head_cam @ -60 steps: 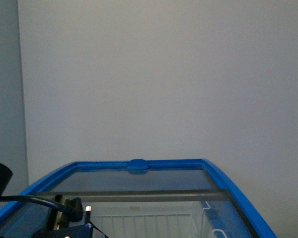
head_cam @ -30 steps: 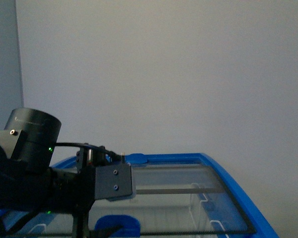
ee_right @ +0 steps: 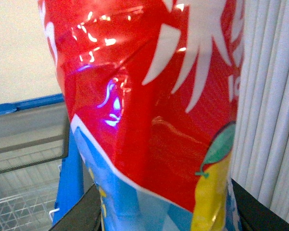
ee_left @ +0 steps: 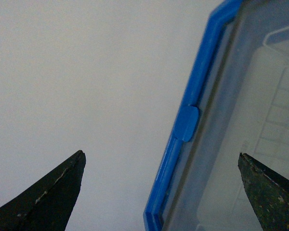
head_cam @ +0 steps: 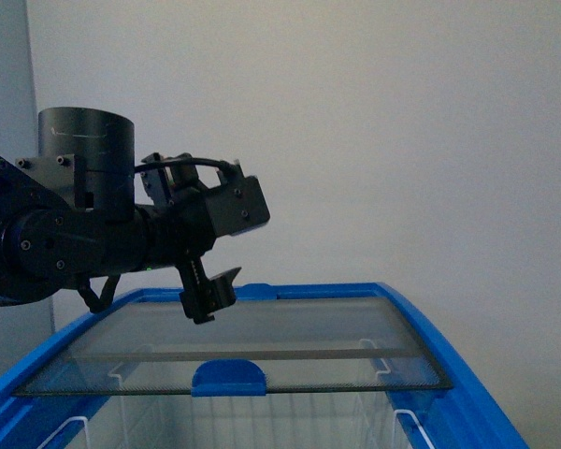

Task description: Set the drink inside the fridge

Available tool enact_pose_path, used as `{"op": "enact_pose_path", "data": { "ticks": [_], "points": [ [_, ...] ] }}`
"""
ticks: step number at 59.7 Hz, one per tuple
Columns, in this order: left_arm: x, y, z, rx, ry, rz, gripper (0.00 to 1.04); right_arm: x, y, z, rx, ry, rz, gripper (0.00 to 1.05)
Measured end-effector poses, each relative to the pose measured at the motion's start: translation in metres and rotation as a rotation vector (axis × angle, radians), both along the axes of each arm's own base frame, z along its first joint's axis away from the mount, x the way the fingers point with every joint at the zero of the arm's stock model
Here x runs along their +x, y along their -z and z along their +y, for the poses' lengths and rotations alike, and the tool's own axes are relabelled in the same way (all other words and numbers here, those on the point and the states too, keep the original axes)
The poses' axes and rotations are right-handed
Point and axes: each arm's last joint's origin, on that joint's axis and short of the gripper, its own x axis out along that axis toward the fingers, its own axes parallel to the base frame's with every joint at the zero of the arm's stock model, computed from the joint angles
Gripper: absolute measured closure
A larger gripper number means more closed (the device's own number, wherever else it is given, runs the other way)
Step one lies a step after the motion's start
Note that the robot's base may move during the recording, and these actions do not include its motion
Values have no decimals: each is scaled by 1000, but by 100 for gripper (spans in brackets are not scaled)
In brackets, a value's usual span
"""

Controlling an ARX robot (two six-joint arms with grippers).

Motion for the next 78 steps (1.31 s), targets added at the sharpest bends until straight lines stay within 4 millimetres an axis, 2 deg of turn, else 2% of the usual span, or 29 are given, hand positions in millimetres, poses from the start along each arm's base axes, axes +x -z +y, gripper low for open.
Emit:
{"op": "enact_pose_path", "data": {
  "ticks": [7,12,16,24,30,43,49,68,78],
  "points": [
    [-15,-16,7,-156,-3,57,8,0,0,0,0,1,0,63],
    [-37,-22,16,-154,96,168,8,0,0,0,0,0,0,63],
    [-52,-14,21,-82,163,268,8,0,0,0,0,0,0,63],
    [-56,7,22,19,188,370,8,0,0,0,0,0,0,63],
    [-51,29,12,99,213,376,8,0,0,0,0,0,0,63],
    [-24,48,-14,187,229,342,8,0,0,0,0,1,0,63],
    [-12,51,-18,224,219,342,8,0,0,0,0,0,0,63],
    [11,56,-18,271,205,324,8,0,0,0,0,1,0,63],
    [32,55,-19,288,174,268,8,0,0,0,0,0,0,63]
  ]
}}
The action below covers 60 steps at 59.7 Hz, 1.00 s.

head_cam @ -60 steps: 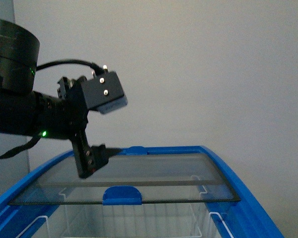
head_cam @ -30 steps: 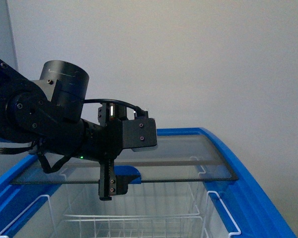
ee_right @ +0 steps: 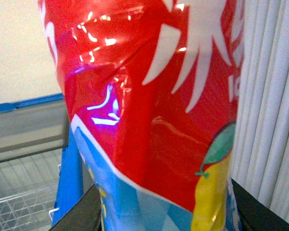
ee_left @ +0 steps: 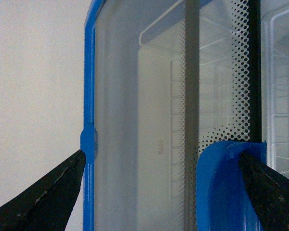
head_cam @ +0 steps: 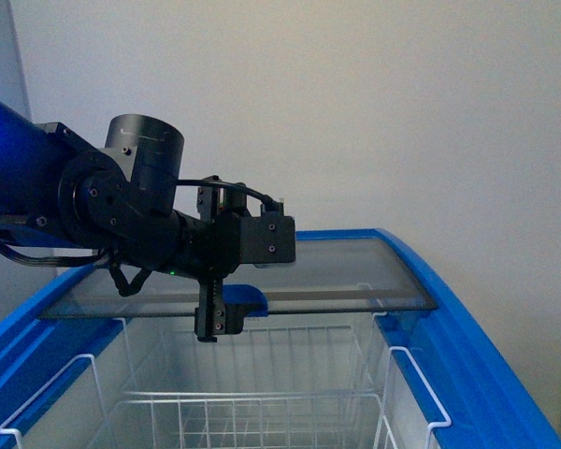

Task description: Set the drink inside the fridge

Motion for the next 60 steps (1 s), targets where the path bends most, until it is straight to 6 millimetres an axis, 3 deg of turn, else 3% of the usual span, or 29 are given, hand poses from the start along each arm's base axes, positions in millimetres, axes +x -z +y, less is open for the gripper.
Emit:
{"op": "enact_pose_path", "data": {
  "ticks": [18,24,29,35,43,46,49,60],
  "points": [
    [18,-12,4,-54,-51,-158,8,0,0,0,0,2,0,63],
    [20,-23,13,-123,-208,-247,8,0,0,0,0,-3,0,63],
    [6,-26,23,-249,-333,-188,8,0,0,0,1,9,0,63],
    [-34,-33,32,-489,-456,-18,8,0,0,0,0,-3,0,63],
    [-126,-51,50,-873,-535,232,8,0,0,0,0,5,0,63],
    [-162,-49,59,-994,-567,310,8,0,0,0,0,5,0,63],
    [-185,-45,67,-1066,-601,366,8,0,0,0,0,4,0,63],
    [-259,-19,104,-1327,-720,124,31,0,0,0,1,3,0,63]
  ]
}}
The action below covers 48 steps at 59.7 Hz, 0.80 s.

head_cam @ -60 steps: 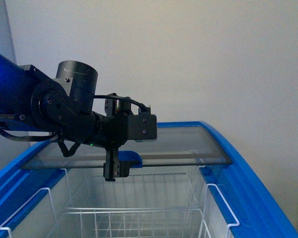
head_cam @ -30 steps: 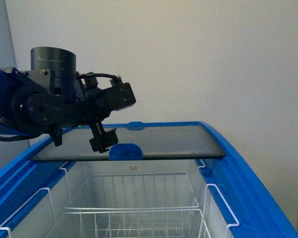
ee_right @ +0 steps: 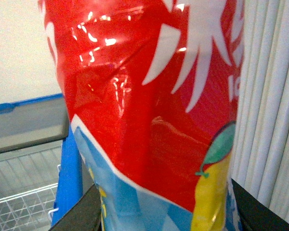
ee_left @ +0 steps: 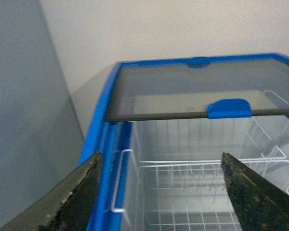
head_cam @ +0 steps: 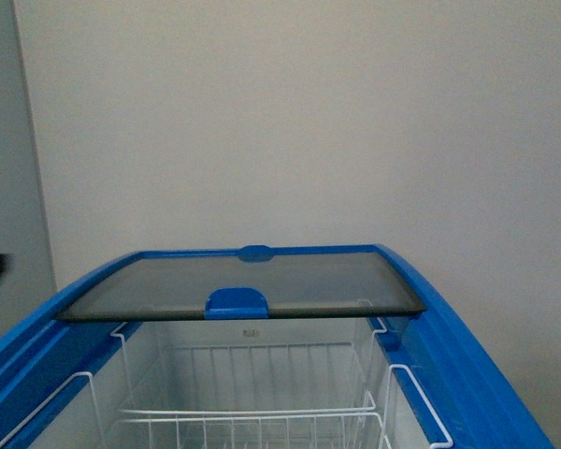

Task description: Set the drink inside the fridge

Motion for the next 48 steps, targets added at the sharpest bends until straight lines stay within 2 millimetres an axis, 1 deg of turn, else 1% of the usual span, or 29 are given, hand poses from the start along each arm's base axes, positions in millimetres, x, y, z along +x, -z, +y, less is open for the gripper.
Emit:
{"op": "enact_pose_path", "data": {
  "ticks": [1,3,4,5,6,7,9,12,16,19,21,22,25,29,32,35,36,39,40,42,43,45,48],
  "points": [
    [-11,6,6,-11,-9,-3,34,0,0,0,0,0,0,63],
    [-22,13,12,-18,-19,-1,38,0,0,0,0,1,0,63],
    [-32,20,17,-25,-34,4,41,0,0,0,0,3,0,63],
    [-36,24,19,-28,-38,5,43,0,0,0,0,4,0,63],
    [-49,35,24,-37,-52,7,48,0,0,0,-2,2,4,63],
    [-52,38,24,-39,-52,7,50,1,0,-1,-18,-19,43,63],
    [-61,47,27,-45,-50,3,57,1,-4,-1,-69,-106,144,63],
    [-67,52,32,-52,-18,0,68,0,-10,-2,-134,-232,273,63],
    [-72,57,37,-55,-42,-2,82,0,-8,0,-215,-406,397,63],
    [-75,59,38,-56,-47,-9,92,2,-10,0,-278,-495,453,63],
    [-78,60,38,-57,-43,-12,100,8,-16,2,-336,-553,463,63],
    [-78,60,38,-57,-43,-12,101,11,-18,3,-352,-565,461,63],
    [-81,63,38,-60,-41,-11,102,26,-36,8,-468,-619,426,63],
    [-85,67,38,-60,-42,-8,102,55,-64,20,-675,-662,390,63],
    [-87,69,38,-60,-44,-6,102,80,-74,33,-820,-699,412,63],
    [-89,70,38,-60,-44,-6,102,92,-75,41,-888,-726,438,63],
    [-89,71,38,-60,-44,-7,102,100,-75,46,-921,-747,455,63],
    [-90,72,38,-60,-43,-6,102,112,-74,55,-979,-786,475,63],
    [-91,72,38,-60,-44,-6,102,120,-73,62,-1011,-812,488,63],
    [-93,73,38,-60,-43,-9,102,138,-66,75,-1069,-857,523,63],
    [-93,73,38,-60,-43,-10,102,142,-64,78,-1076,-864,536,63],
    [-94,74,38,-60,-43,-9,102,158,-55,90,-1122,-886,580,63],
    [-96,75,38,-60,-43,-7,102,176,-45,107,-1153,-922,614,63]
  ]
}}
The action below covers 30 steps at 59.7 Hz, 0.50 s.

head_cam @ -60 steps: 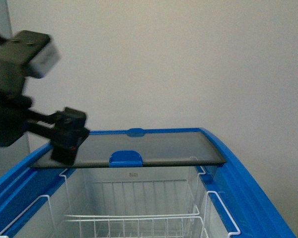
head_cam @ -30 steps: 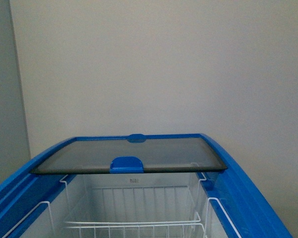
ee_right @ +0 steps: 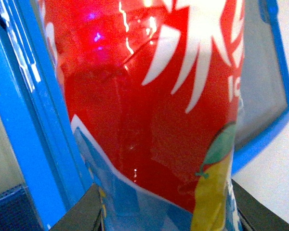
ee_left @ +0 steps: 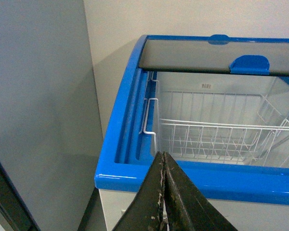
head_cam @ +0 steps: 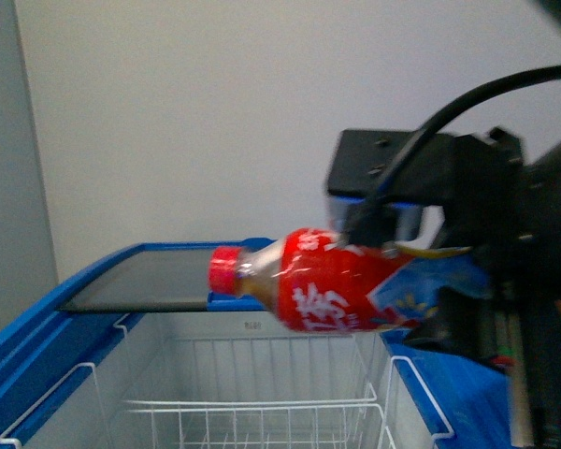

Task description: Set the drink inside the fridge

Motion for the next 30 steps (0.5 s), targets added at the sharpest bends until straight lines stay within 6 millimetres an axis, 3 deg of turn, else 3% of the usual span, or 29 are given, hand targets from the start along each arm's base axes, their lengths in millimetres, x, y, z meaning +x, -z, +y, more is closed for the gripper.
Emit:
{"op": "enact_pose_path", "data": {
  "ticks": [5,11,30],
  "points": [
    [-3,4,0,0,0,-15,102,25,10,25,-26,-32,8,63],
    [-4,6,0,-1,1,-14,102,44,17,38,-25,-34,-10,63],
    [-10,6,0,-1,0,-17,102,87,73,58,-53,-22,28,63]
  ]
}}
